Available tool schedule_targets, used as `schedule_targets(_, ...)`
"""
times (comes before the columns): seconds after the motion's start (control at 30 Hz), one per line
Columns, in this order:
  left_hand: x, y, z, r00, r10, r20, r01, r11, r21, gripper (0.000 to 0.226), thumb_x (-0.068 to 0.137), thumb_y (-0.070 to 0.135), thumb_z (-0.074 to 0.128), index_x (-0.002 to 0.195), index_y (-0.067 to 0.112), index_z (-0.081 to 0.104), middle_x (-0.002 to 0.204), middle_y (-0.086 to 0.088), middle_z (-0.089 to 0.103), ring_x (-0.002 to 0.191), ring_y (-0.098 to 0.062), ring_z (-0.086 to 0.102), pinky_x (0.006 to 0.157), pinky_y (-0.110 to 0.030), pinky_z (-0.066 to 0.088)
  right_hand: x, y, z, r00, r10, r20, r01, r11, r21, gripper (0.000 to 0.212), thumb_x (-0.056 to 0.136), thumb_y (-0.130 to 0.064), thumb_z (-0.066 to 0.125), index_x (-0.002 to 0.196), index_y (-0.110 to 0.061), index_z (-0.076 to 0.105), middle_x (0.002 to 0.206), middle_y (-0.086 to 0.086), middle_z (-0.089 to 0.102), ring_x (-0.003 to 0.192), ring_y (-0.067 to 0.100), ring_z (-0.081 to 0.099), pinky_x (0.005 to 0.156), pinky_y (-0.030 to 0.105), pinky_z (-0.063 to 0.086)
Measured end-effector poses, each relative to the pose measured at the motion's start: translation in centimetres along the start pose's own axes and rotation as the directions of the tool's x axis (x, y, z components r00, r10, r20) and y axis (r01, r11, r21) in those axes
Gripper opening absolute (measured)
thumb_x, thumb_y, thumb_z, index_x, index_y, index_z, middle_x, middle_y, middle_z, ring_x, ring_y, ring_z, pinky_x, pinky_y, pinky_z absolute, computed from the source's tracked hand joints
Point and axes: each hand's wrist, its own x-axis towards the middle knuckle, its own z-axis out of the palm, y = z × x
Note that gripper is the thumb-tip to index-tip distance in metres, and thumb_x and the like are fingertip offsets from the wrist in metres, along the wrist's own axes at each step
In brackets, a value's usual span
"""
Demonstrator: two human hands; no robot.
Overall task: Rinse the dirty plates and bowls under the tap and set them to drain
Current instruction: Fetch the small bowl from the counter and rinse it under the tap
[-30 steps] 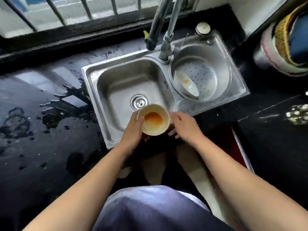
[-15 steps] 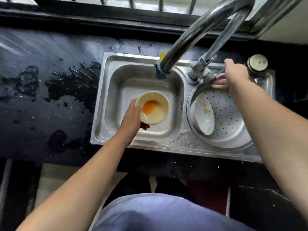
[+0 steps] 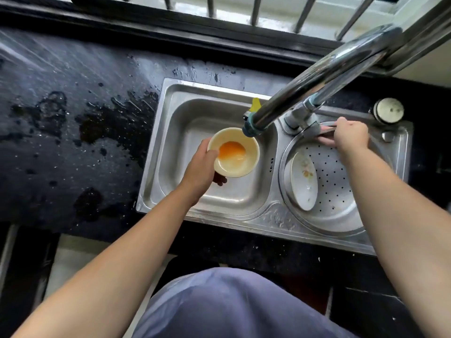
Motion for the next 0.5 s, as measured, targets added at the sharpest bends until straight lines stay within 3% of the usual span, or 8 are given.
schedule_targets(0.07, 0.1, 0.1, 0.0, 1.000, 0.006, 0.011, -0.006, 1.000, 0.008, 0.028, 0.097, 0.035, 0.039, 0.118, 0.038, 0.056, 0.101, -0.006, 0.067, 0.059, -0.016, 0.069, 0.059, -0.035, 0.059, -1.5, 0.1, -0.3, 0.999, 0.040, 0.010, -0.040, 0.999, 0.009, 0.024, 0.098, -0.026, 0.048, 0.093, -0.006, 0.060, 0.107, 0.018, 0.069, 0.093, 0.035, 0.076, 0.059, 0.037, 0.064)
schedule_targets(0.2, 0.4, -0.1, 0.0, 1.000, 0.003, 0.012, -0.002, 1.000, -0.028, 0.029, 0.098, 0.030, 0.042, 0.119, 0.036, 0.060, 0.100, -0.006, 0.069, 0.059, -0.017, 0.068, 0.055, -0.036, 0.057, -6.7, 2.4, -0.6, 0.999, -0.023, -0.027, 0.019, 0.989, -0.146, 0.033, 0.091, -0.038, 0.048, 0.109, -0.011, 0.057, 0.110, 0.017, 0.068, 0.076, 0.023, 0.073, 0.059, 0.037, 0.061)
schedule_targets(0.27, 0.3, -0.5, 0.0, 1.000, -0.009, 0.013, 0.010, 1.000, -0.023, 0.031, 0.094, 0.031, 0.043, 0.119, 0.036, 0.061, 0.095, -0.006, 0.069, 0.057, -0.018, 0.068, 0.053, -0.033, 0.055, -10.6, 5.2, 0.0, 0.991, -0.086, 0.106, 0.106, 0.973, -0.203, 0.013, 0.093, -0.025, 0.050, 0.103, -0.025, 0.058, 0.105, 0.019, 0.068, 0.066, 0.020, 0.067, 0.061, 0.038, 0.057)
schedule_targets(0.33, 0.2, -0.8, 0.0, 1.000, -0.025, 0.017, 0.025, 1.000, -0.018, 0.029, 0.089, 0.033, 0.043, 0.112, 0.038, 0.061, 0.089, -0.007, 0.068, 0.055, -0.021, 0.067, 0.051, -0.033, 0.054, -14.4, 7.3, 1.3, 0.930, -0.083, 0.358, 0.169, 0.961, -0.217, 0.022, 0.096, -0.017, 0.052, 0.112, -0.029, 0.062, 0.101, 0.009, 0.070, 0.071, 0.022, 0.070, 0.059, 0.034, 0.057)
schedule_targets(0.4, 0.1, -1.2, 0.0, 0.999, -0.038, 0.027, 0.039, 0.999, -0.012, 0.026, 0.089, 0.034, 0.042, 0.108, 0.040, 0.059, 0.089, -0.010, 0.068, 0.055, -0.023, 0.067, 0.051, -0.034, 0.054, -17.1, 8.1, 2.9, 0.839, -0.042, 0.542, 0.205, 0.948, -0.244, 0.034, 0.098, -0.028, 0.054, 0.131, -0.034, 0.058, 0.107, -0.003, 0.071, 0.083, 0.014, 0.075, 0.063, 0.030, 0.062)
schedule_targets(0.5, 0.1, -1.7, -0.2, 0.998, -0.054, 0.023, 0.054, 0.999, -0.002, 0.029, 0.090, 0.034, 0.040, 0.112, 0.040, 0.058, 0.094, -0.014, 0.069, 0.058, -0.022, 0.067, 0.053, -0.035, 0.055, -18.6, 7.6, 4.9, 0.787, -0.004, 0.617, 0.206, 0.944, -0.257, 0.039, 0.099, -0.036, 0.049, 0.138, -0.034, 0.054, 0.111, -0.002, 0.072, 0.093, 0.012, 0.074, 0.072, 0.034, 0.065)
